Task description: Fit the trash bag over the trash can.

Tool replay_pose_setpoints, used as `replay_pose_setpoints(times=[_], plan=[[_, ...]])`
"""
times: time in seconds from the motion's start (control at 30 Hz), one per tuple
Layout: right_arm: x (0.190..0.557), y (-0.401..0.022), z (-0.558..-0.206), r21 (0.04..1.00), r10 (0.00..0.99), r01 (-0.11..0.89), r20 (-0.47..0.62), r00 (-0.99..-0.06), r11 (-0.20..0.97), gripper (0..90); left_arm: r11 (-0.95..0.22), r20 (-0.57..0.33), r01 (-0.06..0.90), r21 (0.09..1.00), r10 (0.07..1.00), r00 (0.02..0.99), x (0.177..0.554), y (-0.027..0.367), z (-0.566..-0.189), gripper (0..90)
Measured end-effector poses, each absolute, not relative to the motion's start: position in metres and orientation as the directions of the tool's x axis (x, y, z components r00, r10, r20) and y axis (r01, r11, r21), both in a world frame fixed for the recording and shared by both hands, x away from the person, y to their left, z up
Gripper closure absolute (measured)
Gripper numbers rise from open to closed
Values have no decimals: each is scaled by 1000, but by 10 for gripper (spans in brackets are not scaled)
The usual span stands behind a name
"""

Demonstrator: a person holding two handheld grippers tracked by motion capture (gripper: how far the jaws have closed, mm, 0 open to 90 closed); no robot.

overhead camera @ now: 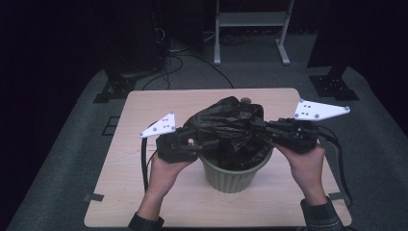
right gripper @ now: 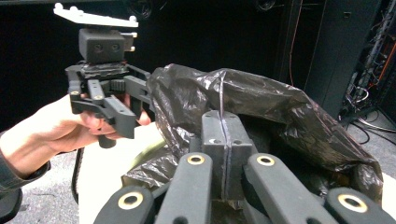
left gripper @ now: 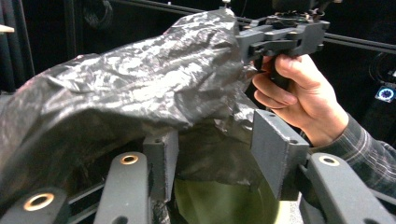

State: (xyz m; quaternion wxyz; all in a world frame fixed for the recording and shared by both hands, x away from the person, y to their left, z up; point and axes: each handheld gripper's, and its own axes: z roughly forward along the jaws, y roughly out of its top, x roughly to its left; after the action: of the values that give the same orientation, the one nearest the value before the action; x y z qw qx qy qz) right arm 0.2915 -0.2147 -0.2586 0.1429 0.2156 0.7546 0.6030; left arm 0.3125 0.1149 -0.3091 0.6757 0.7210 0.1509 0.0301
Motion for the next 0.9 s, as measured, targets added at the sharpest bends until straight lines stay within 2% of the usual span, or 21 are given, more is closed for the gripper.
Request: replay_pose_setpoints(times=[0.13,0.43,0.9], plan=[[291,-212,-260,971,493,151,40,-869,187,899,-32,-162,175,984,250,955,316,113,-309,573],[291,-214,-259,972,495,148,39,-868,183,899,-81,-113,136,987,240,964,317,109,-309,894],[296,-234,-262,974,558,168,54,-828,155,899,-140,-113,154,978,266,957,312,136,-315,897]])
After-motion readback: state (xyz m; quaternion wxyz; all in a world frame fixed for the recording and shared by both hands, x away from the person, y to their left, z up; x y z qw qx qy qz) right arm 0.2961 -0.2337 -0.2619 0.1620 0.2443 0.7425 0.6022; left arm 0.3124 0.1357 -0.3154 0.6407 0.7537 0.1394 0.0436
